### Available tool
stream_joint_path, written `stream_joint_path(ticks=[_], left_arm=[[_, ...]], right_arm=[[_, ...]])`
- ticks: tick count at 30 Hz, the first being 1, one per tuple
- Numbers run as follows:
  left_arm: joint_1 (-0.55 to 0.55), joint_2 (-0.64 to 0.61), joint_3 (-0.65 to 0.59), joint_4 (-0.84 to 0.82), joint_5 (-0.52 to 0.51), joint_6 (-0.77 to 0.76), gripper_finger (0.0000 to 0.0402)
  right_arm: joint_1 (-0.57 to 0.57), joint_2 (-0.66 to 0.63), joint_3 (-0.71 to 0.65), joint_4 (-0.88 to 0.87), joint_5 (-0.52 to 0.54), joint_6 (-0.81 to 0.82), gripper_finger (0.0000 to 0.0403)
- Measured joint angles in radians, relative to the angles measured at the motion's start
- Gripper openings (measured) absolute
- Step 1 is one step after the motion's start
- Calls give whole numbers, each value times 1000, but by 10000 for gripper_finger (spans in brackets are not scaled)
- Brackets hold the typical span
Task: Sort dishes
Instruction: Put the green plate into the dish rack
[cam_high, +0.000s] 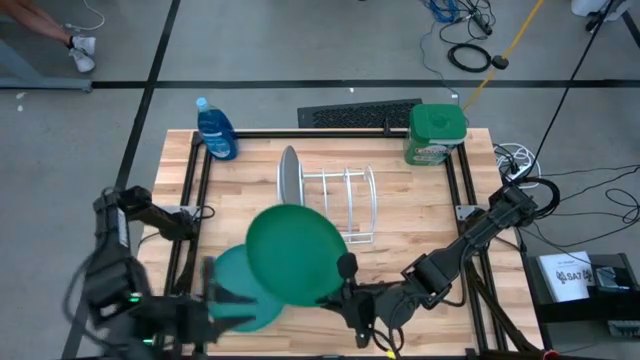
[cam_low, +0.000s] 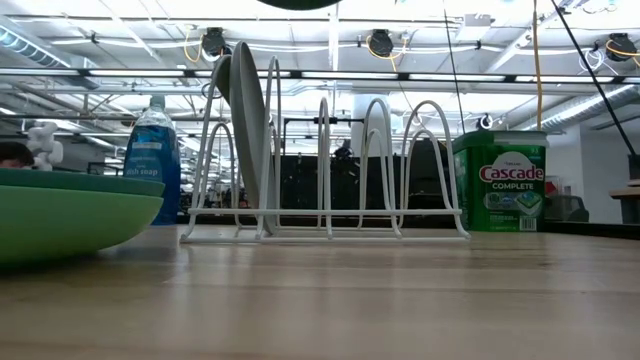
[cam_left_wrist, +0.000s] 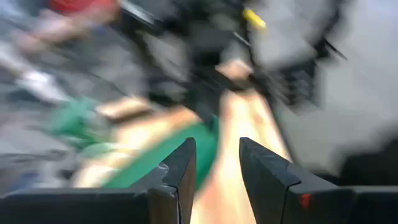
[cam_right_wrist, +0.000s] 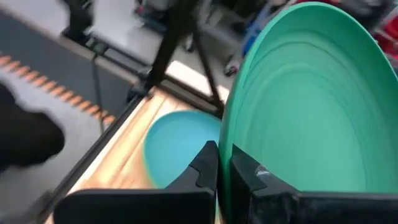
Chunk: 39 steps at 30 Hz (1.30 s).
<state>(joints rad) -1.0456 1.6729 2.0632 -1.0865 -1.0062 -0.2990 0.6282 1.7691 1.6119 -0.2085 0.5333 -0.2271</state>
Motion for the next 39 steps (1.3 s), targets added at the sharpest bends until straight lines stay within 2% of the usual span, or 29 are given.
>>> stream_joint_path(ticks=[5,8,11,14,21,26,30,35,39], left_arm=[[-83,-22,0,17,-415,-2,123],[-124,-21,0,6,-546,-10,123],[-148,-21,-19,-11,-567,-60,123],[-166,-19,-73,-42,-566,-155,123],[-190,-18,-252,-86,-566,-356,123],[-217,-18,-355,-83,-565,-449,123],[-220,-18,-370,-86,-565,-449,123],[-212,-18,-370,-95,-564,-448,123],[-206,-18,-370,-104,-565,-452,123]], right_arm=[[-29,0,0,100,114,68,2],[-48,0,0,152,206,128,2],[-70,0,-8,239,262,188,2],[-92,-1,-57,414,256,183,2],[-161,-12,-201,691,260,208,2],[-191,-81,-347,913,285,183,2],[-220,-147,-515,1126,244,190,2],[-287,-168,-732,1462,148,296,2],[-341,-164,-845,1596,120,396,1]])
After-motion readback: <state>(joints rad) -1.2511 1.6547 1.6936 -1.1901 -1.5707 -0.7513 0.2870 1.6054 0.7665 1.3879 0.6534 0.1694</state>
